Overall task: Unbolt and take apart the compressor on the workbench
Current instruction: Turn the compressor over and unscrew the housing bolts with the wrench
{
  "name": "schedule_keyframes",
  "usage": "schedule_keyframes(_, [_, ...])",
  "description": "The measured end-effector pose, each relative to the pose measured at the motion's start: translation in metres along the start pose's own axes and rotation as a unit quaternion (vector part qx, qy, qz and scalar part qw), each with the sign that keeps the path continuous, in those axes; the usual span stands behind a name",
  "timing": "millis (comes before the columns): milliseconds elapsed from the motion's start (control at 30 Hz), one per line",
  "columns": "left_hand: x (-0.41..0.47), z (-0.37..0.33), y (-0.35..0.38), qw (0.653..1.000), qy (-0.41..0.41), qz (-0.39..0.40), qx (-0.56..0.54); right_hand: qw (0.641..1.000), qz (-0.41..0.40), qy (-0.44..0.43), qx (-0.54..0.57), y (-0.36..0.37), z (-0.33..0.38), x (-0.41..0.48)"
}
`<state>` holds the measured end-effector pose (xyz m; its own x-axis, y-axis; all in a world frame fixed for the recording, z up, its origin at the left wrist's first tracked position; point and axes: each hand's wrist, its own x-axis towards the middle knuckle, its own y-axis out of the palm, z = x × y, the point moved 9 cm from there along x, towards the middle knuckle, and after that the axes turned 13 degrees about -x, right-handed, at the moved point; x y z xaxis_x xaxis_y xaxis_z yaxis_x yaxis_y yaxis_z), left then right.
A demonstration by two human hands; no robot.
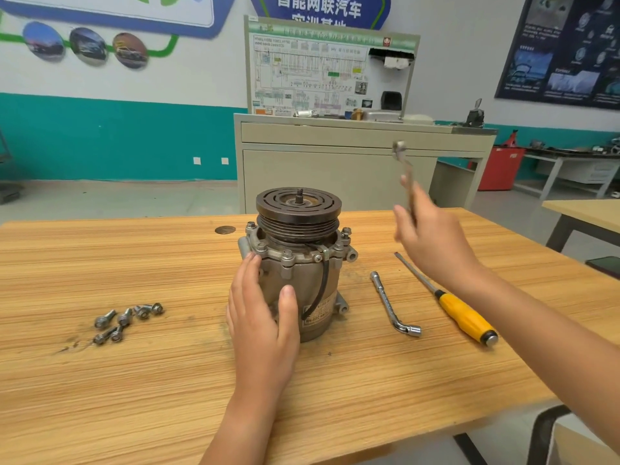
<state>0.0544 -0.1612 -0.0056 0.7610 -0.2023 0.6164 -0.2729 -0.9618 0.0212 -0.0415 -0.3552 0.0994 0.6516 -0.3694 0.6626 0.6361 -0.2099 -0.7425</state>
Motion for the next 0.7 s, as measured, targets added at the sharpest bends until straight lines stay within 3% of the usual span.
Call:
schedule_keyframes(67, [0.001, 0.0, 0.001, 1.0, 0.0, -0.001, 0.0, 1.0, 0.016, -0.003, 0.008, -0.018, 0.001, -0.026])
schedule_keyframes(167, [0.0, -0.002, 0.001, 1.0, 0.005, -0.001, 0.003, 0.98, 0.169, -0.027, -0.107, -0.007, 0.008, -0.052])
schedule_keyframes(267, [-0.001, -0.001, 0.001, 1.0, 0.005, 0.004, 0.017, 0.953, 0.238, -0.04, -0.183, 0.006, 0.016, -0.058])
schedule_keyframes(467, [-0.001, -0.003, 0.001, 0.999, 0.009, 0.01, 0.029, 0.956, 0.218, -0.024, -0.196, 0.002, 0.018, -0.051])
schedule_keyframes(700, [-0.001, -0.002, 0.001, 0.999, 0.001, 0.015, 0.03, 0.907, 0.22, -0.099, -0.345, 0.008, 0.048, -0.038])
